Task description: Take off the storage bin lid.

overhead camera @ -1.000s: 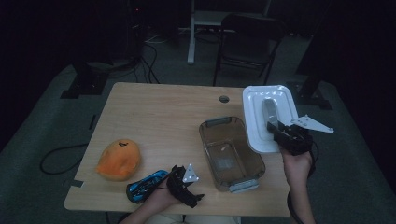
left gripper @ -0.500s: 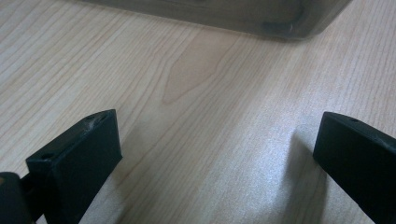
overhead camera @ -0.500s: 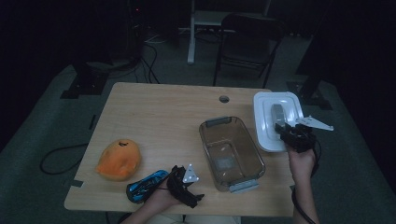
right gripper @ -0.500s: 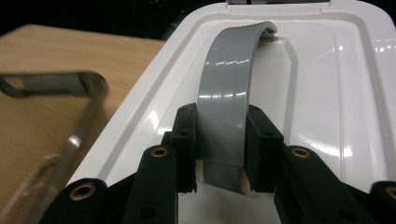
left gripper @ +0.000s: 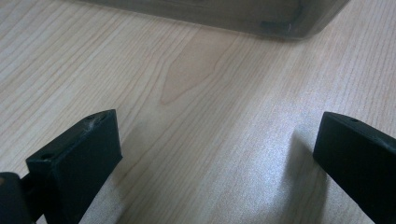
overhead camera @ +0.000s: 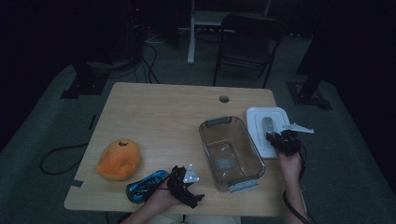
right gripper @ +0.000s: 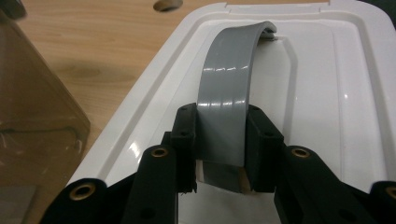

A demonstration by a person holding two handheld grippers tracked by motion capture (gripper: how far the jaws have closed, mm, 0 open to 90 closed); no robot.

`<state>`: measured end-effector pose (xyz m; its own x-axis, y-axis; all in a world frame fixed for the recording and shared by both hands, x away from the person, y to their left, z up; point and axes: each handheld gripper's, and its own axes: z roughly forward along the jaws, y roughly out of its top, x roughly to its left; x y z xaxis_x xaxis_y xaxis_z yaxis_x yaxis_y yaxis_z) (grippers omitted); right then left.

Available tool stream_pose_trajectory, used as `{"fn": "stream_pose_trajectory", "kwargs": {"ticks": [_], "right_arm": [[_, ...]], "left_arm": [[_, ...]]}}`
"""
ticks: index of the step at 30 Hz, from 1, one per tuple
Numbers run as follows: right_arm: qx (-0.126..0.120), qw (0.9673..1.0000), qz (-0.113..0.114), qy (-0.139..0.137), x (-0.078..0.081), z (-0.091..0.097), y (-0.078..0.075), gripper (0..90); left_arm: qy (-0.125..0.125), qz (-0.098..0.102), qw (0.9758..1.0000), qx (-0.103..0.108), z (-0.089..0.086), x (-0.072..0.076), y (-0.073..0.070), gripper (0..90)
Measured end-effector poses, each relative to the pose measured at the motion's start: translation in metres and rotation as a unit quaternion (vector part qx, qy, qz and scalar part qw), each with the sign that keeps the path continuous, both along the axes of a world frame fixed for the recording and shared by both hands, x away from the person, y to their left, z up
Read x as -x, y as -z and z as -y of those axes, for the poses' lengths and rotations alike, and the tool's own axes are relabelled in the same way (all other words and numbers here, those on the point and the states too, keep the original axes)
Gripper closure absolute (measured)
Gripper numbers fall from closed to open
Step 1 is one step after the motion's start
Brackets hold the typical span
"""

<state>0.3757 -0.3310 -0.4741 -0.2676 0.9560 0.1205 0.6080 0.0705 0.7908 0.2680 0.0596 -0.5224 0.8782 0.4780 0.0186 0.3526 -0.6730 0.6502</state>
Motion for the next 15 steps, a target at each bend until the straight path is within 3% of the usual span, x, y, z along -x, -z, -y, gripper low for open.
{"fn": "stream_pose_trajectory", "kwargs": {"ticks": [15], "right_arm": [[-0.009,0.9996,-0.024,-0.011,-0.008,-0.009,0.031,68.7]], "left_arm": [[0.001,0.000,1.0000,0.001,0.000,0.000,0.000,1.4]]}}
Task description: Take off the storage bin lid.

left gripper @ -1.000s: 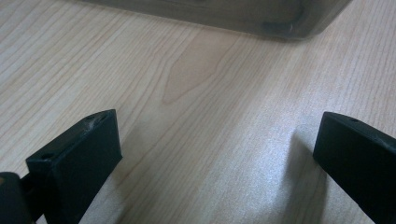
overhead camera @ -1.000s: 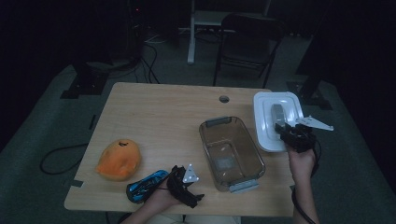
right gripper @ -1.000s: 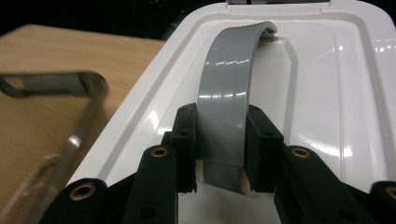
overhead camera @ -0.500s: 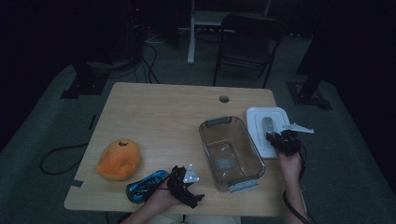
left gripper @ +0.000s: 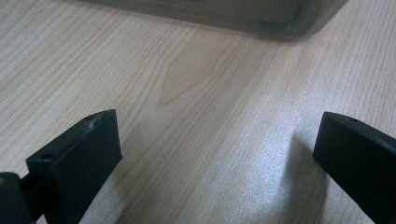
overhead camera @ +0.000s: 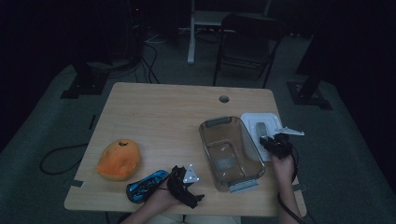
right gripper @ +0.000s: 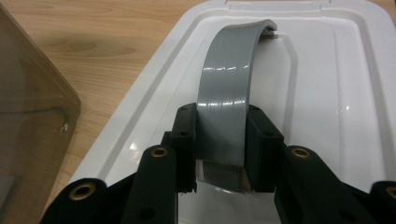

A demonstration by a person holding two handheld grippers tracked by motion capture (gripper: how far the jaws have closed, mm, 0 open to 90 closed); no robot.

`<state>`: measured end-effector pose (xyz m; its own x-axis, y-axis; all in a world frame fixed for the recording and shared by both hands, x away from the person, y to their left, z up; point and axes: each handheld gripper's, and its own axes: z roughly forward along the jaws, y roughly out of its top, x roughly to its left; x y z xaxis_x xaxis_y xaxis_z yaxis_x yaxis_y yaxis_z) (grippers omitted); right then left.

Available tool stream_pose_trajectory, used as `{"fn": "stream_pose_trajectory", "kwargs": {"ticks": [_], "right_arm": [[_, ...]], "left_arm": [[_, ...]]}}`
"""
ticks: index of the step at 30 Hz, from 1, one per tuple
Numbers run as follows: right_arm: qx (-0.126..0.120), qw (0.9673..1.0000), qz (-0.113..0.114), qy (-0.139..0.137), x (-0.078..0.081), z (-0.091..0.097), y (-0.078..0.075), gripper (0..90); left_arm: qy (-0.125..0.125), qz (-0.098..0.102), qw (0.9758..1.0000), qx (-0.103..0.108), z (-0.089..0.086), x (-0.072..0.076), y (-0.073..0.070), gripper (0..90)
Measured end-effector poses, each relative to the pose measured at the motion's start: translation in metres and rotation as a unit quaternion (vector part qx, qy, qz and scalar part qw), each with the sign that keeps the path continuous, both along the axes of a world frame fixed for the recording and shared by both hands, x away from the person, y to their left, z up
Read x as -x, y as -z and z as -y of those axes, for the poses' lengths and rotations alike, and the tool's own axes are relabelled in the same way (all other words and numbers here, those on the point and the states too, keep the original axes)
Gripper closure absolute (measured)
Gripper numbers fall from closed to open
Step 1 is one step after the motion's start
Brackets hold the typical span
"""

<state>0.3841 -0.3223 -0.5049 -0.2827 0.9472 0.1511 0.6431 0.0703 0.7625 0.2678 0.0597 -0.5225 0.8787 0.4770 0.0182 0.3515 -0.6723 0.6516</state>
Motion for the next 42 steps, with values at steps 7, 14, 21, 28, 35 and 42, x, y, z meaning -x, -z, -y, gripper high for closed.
{"fn": "stream_pose_trajectory", "kwargs": {"ticks": [7,14,21,28,35,42], "right_arm": [[0.005,0.9999,-0.014,0.001,-0.002,0.001,0.009,67.8],[0.025,0.9997,0.002,0.008,0.006,-0.001,0.002,57.2],[0.035,0.9990,0.024,0.016,0.030,0.003,-0.009,41.7],[0.032,0.9982,0.041,0.030,0.054,0.006,-0.015,18.3],[0.033,0.9986,0.039,0.013,0.071,0.003,-0.012,10.7],[0.018,0.9987,0.039,-0.028,0.097,0.005,0.005,13.0]], "left_arm": [[0.000,0.000,1.0000,0.000,0.000,0.000,0.000,1.4],[0.002,0.000,1.0000,0.000,0.000,0.000,0.000,1.4],[0.003,0.000,1.0000,0.000,0.001,0.000,0.000,1.4],[0.005,0.000,1.0000,0.000,0.001,0.000,0.000,1.4],[0.005,-0.001,1.0000,-0.001,0.001,-0.001,0.000,1.4],[0.008,-0.001,1.0000,-0.001,0.001,-0.001,0.000,1.4]]}}
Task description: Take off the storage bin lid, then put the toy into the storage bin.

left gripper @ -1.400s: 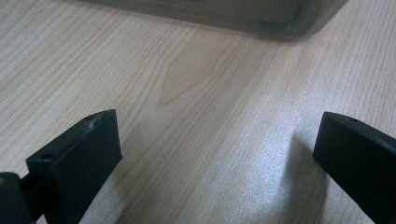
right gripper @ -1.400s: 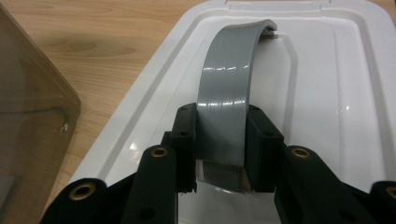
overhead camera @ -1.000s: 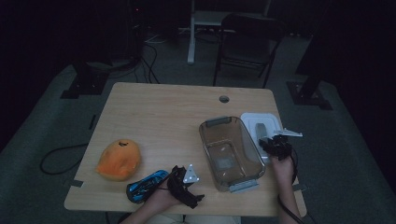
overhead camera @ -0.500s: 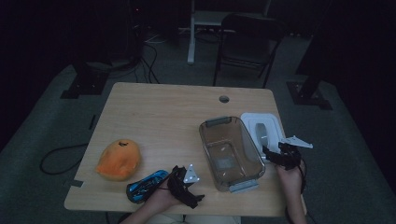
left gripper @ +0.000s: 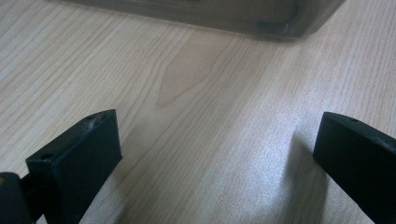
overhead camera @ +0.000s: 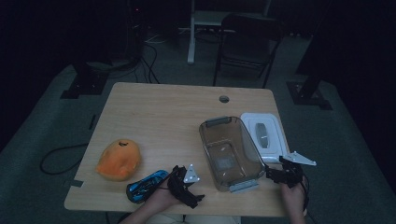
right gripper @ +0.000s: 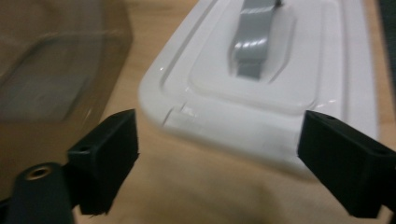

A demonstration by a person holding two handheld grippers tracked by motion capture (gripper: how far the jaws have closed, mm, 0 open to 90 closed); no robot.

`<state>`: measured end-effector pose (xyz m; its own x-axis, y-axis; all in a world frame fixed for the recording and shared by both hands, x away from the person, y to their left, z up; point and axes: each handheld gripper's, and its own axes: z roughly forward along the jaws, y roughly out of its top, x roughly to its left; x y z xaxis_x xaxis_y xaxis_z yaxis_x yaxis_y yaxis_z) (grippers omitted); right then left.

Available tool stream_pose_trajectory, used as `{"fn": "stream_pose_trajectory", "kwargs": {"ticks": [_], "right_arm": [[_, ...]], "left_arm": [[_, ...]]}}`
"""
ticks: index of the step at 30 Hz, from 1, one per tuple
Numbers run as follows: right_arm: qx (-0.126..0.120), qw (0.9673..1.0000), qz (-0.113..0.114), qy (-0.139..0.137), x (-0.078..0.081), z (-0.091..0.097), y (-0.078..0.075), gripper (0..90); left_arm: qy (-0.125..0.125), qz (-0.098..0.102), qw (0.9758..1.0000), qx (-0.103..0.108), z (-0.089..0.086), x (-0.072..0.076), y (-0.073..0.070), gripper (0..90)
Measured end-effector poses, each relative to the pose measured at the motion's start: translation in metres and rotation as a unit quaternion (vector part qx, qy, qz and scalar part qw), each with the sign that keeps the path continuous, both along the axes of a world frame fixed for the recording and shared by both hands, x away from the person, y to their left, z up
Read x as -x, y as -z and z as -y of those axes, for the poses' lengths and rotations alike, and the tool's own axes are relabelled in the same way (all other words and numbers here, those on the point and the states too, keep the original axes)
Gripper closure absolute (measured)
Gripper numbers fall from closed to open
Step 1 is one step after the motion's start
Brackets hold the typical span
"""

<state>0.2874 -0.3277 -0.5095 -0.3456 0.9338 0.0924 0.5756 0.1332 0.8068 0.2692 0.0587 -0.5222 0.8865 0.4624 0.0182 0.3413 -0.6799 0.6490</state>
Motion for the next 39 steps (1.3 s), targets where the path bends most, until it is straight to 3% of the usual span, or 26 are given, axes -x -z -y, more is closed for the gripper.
{"fn": "stream_pose_trajectory", "kwargs": {"ticks": [4,12,13,17,20,25,30,37,39], "right_arm": [[0.014,0.9994,-0.005,-0.030,0.009,-0.003,0.009,12.9],[0.020,0.9983,-0.018,-0.052,0.016,-0.008,0.016,13.0],[0.032,0.9974,-0.032,-0.056,0.016,-0.011,0.017,14.2],[0.052,0.9951,-0.043,-0.071,0.016,-0.016,0.018,14.4],[0.066,0.9946,-0.042,-0.069,0.017,-0.019,0.018,13.9],[0.065,0.9944,-0.043,-0.071,0.017,-0.019,0.018,13.0],[0.065,0.9944,-0.043,-0.071,0.017,-0.019,0.018,12.9],[0.065,0.9944,-0.043,-0.071,0.017,-0.019,0.018,12.9],[0.066,0.9945,-0.043,-0.070,0.017,-0.019,0.018,12.9]], "left_arm": [[0.002,0.000,1.0000,0.001,0.000,0.000,0.000,1.4],[0.001,0.000,1.0000,-0.001,0.000,0.000,0.000,1.4],[0.001,0.000,1.0000,-0.001,0.000,0.000,0.000,1.4],[0.000,0.000,1.0000,-0.001,0.000,0.000,0.000,1.4],[0.001,-0.001,1.0000,-0.002,0.001,0.000,0.000,1.4],[0.011,-0.003,0.9999,-0.006,0.003,0.002,-0.001,1.5],[0.004,-0.008,0.9998,-0.016,0.007,0.002,-0.004,4.3],[-0.008,-0.015,0.9998,-0.010,0.005,0.002,-0.014,4.3],[-0.020,-0.014,0.9997,-0.006,0.000,0.001,-0.024,4.3]]}}
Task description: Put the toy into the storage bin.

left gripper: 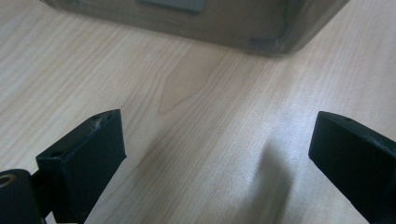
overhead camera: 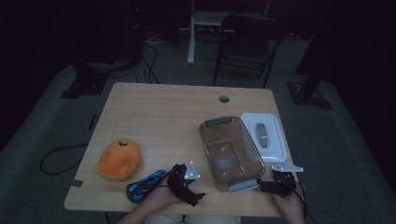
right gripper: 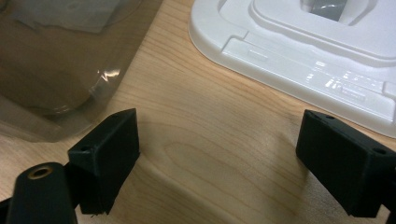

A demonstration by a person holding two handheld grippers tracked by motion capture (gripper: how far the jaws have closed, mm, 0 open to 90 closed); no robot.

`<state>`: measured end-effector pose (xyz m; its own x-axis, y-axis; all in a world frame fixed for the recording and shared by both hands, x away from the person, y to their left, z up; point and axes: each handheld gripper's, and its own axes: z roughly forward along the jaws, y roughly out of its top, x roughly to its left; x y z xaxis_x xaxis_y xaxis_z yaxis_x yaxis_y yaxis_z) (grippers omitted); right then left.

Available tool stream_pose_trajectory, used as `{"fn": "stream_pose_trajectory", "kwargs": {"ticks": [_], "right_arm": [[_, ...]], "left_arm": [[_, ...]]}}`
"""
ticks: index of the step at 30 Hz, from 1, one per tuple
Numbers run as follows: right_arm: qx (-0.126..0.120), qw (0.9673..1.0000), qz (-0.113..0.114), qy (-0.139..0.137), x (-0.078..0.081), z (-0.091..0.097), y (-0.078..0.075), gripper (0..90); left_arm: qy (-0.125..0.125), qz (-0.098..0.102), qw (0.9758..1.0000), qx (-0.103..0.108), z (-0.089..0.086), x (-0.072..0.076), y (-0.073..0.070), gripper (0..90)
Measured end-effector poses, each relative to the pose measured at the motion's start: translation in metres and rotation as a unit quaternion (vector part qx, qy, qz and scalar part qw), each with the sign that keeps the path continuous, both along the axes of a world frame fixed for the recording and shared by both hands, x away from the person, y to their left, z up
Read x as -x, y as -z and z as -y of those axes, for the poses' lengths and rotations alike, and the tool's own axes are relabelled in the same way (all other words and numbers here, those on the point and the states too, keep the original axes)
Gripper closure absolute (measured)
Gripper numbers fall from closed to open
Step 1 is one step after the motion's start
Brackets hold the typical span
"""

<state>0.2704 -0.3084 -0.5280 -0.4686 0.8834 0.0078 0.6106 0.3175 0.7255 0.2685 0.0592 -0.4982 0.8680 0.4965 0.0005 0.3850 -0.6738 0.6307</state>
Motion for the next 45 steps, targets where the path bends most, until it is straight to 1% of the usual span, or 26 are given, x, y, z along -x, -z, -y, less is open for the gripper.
{"fn": "stream_pose_trajectory", "kwargs": {"ticks": [2,3,5,7,10,12,13,14,16,18,19,23,24,25,26,27,28,29,30,31,33,34,35,36,43,45], "right_arm": [[0.000,1.0000,0.000,0.000,0.000,0.000,0.000,13.0],[0.000,1.0000,0.000,0.000,0.000,0.000,0.000,13.0],[0.000,1.0000,0.000,0.000,0.000,0.000,0.000,13.0],[0.000,1.0000,0.000,0.000,0.000,0.000,0.000,12.9],[0.000,1.0000,0.000,0.005,0.001,-0.001,0.000,12.9],[0.000,1.0000,0.000,0.006,0.001,-0.001,0.000,12.9],[0.000,1.0000,0.000,0.006,0.001,-0.001,0.000,12.9],[0.000,1.0000,0.000,0.006,0.001,-0.001,0.000,12.9],[-0.001,1.0000,0.000,0.007,0.001,-0.001,0.000,13.0],[-0.004,1.0000,-0.001,0.009,0.001,0.000,0.000,13.0],[-0.005,0.9999,0.000,0.009,0.000,0.000,0.000,13.0],[-0.012,0.9999,-0.002,0.010,-0.001,-0.001,-0.001,13.0],[-0.013,0.9999,0.001,0.009,-0.002,-0.001,-0.001,13.0],[-0.014,0.9999,0.003,0.008,-0.002,-0.002,-0.001,13.0],[-0.014,0.9999,0.003,0.008,-0.002,-0.002,-0.001,13.0],[-0.017,0.9998,0.007,0.003,-0.002,-0.004,-0.003,13.0],[-0.021,0.9998,0.008,-0.001,-0.001,-0.006,-0.004,13.0],[-0.023,0.9996,0.012,-0.008,-0.001,-0.007,-0.005,13.5],[-0.017,0.9997,0.016,-0.007,0.000,-0.010,-0.007,13.5],[-0.012,0.9998,0.016,-0.009,0.000,-0.012,-0.008,13.5],[-0.013,0.9997,0.018,-0.013,0.000,-0.012,-0.009,13.5],[-0.013,0.9997,0.018,-0.013,0.000,-0.012,-0.009,13.5],[-0.022,0.9992,0.026,-0.022,0.002,-0.016,-0.013,13.4],[-0.026,0.9990,0.026,-0.025,0.003,-0.017,-0.013,13.4],[-0.026,0.9978,0.034,-0.051,0.004,-0.034,-0.016,13.3],[-0.025,0.9976,0.035,-0.054,0.005,-0.037,-0.016,13.3]], "left_arm": [[0.002,0.004,1.0000,-0.003,-0.001,0.000,-0.002,4.2],[-0.004,0.008,1.0000,-0.003,-0.003,0.000,-0.006,4.2],[-0.011,0.011,0.9999,0.005,-0.010,-0.001,-0.015,4.3],[-0.013,0.016,0.9998,0.003,-0.012,-0.001,-0.018,4.3],[-0.032,0.020,0.9992,0.010,-0.028,-0.007,-0.031,4.3],[-0.042,0.023,0.9987,0.017,-0.035,-0.010,-0.038,4.3],[-0.042,0.023,0.9987,0.017,-0.035,-0.010,-0.038,4.3],[-0.052,0.033,0.9979,0.021,-0.042,-0.011,-0.047,4.3],[-0.058,0.039,0.9973,0.023,-0.051,-0.012,-0.055,4.3],[-0.068,0.043,0.9964,0.025,-0.058,-0.014,-0.061,4.3],[-0.068,0.043,0.9964,0.025,-0.058,-0.014,-0.061,4.3],[-0.096,0.055,0.9937,0.022,-0.081,-0.018,-0.074,4.3],[-0.100,0.055,0.9932,0.020,-0.086,-0.019,-0.077,4.3],[-0.108,0.061,0.9921,0.020,-0.091,-0.020,-0.079,4.3],[-0.108,0.061,0.9921,0.020,-0.091,-0.020,-0.079,4.3],[-0.120,0.063,0.9906,0.018,-0.102,-0.021,-0.084,4.3],[-0.120,0.063,0.9906,0.018,-0.102,-0.021,-0.084,4.3],[-0.133,0.068,0.9886,0.017,-0.113,-0.022,-0.089,4.3],[-0.139,0.068,0.9878,0.019,-0.118,-0.022,-0.090,4.3],[-0.145,0.069,0.9868,0.020,-0.123,-0.022,-0.091,4.3],[-0.145,0.069,0.9868,0.020,-0.123,-0.022,-0.091,4.3],[-0.163,0.069,0.9838,0.023,-0.137,-0.024,-0.092,4.3],[-0.175,0.068,0.9820,0.025,-0.147,-0.024,-0.092,4.3],[-0.182,0.067,0.9807,0.028,-0.152,-0.024,-0.091,4.3],[-0.207,0.066,0.9758,0.024,-0.178,-0.024,-0.089,4.3],[-0.207,0.066,0.9758,0.024,-0.178,-0.024,-0.089,4.3]]}}
